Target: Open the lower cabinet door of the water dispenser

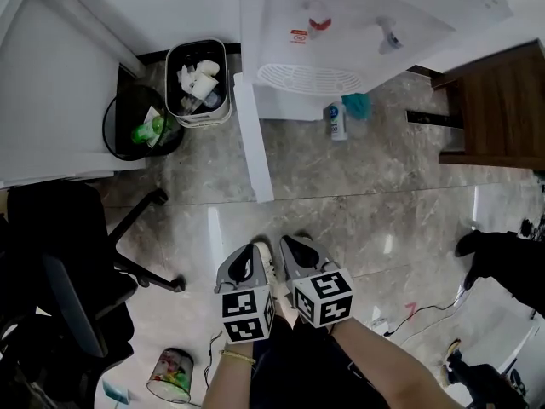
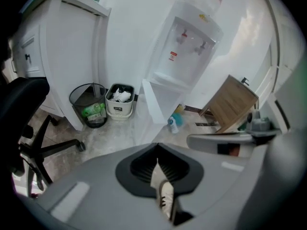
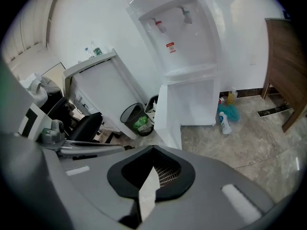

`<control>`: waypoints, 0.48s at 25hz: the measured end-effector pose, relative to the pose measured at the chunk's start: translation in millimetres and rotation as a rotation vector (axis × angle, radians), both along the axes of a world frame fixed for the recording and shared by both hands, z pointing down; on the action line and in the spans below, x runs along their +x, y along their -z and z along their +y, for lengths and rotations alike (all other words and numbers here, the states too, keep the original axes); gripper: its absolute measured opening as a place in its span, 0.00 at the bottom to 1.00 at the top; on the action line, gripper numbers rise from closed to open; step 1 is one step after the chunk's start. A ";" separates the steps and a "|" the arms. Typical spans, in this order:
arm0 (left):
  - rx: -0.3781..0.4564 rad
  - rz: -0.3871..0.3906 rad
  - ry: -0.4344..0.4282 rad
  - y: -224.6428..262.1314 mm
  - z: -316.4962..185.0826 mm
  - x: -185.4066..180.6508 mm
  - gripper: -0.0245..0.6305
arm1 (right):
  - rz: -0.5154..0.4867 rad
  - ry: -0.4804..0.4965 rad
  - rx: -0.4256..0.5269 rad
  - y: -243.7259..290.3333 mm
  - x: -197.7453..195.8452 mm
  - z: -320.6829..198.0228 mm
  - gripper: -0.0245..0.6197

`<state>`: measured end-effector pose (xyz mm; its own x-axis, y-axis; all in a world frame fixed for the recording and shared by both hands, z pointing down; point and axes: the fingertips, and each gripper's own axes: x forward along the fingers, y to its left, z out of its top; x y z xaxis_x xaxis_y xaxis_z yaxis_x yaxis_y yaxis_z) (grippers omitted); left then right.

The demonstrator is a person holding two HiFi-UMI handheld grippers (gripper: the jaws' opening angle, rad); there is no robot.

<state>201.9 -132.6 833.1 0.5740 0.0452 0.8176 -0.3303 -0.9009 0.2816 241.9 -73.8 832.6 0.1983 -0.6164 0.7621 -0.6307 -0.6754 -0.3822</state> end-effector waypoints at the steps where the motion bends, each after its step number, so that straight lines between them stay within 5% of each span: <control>1: 0.001 -0.003 -0.004 0.6 0.9 -1.2 0.05 | -0.001 0.002 -0.007 0.3 -1.3 1.6 0.03; 12: -0.012 -0.028 -0.009 -4.9 1.4 -7.6 0.05 | 0.007 0.009 -0.038 -4.7 -2.6 6.5 0.03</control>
